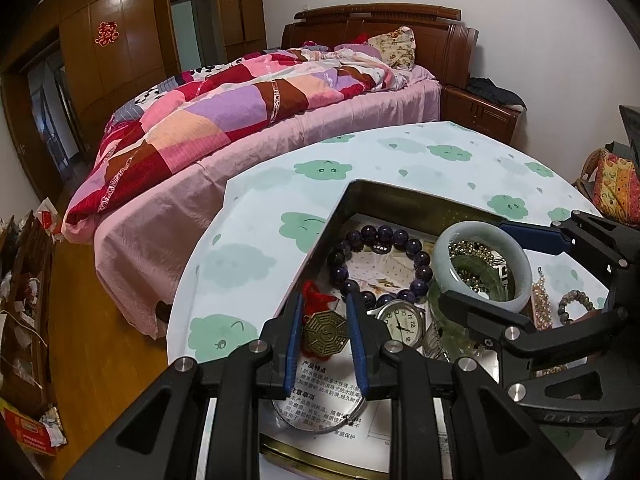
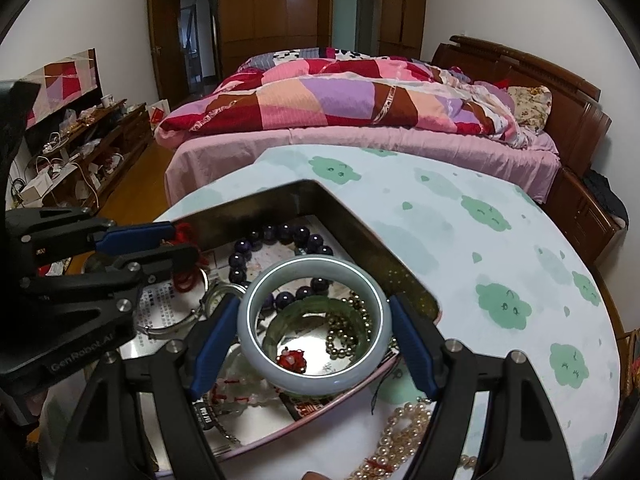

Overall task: Organize jewelry
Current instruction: 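Lower the white jade bangle into the tin with the right gripper and open both grippers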

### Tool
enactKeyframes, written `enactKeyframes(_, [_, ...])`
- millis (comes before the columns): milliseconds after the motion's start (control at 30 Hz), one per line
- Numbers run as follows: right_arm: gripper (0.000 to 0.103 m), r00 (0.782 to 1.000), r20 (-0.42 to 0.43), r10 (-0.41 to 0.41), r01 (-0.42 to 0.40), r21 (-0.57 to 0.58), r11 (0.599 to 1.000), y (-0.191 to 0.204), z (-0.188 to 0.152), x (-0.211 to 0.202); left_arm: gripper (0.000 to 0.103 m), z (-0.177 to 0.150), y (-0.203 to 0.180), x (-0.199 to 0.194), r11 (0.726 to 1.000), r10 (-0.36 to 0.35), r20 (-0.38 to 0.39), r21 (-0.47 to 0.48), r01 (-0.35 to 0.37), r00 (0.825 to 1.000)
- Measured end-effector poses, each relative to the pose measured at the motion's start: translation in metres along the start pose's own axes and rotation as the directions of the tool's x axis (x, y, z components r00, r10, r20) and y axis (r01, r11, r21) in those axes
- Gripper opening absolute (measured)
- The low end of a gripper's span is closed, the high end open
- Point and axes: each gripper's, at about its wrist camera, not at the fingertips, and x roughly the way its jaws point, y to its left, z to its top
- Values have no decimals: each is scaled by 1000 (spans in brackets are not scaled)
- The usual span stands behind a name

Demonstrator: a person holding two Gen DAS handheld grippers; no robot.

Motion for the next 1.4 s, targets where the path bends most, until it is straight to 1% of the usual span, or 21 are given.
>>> enactKeyframes(433, [78,1000,-12,9,-9,5,1000,-2,-2,4,24,-1,0,-1,1000,3,-4,3,-3,1000])
enactKeyframes(533, [78,1000,-9,8,-8,5,1000,-2,-2,4,28,-1,0,-1,1000,-1,-6,4,1,1000])
enactKeyframes(600, [78,1000,-1,10,-10,7,1000,-3,-3,2,33,-2,-1,-4,1000,-10,-1,5,10,1000])
enactKeyframes(700, [78,1000,5,11,-11,12,1000,-4,-3,1,36,-1,-1,-7,1000,-10,6,4,10,1000])
enactKeyframes(1133, [78,1000,3,11,-11,11,1000,-3,-5,0,39,2,-3,-11,1000,5,11,5,-5,1000])
enactKeyframes(1267, [78,1000,5,12,-12,15,1000,-4,-6,-2,44,3,-3,-14,1000,16,18,9,-16,1000])
enactKeyframes(1400, [78,1000,7,11,-11,19,1000,-4,-6,-4,53,4,-2,-15,999,39,23,4,-39,999])
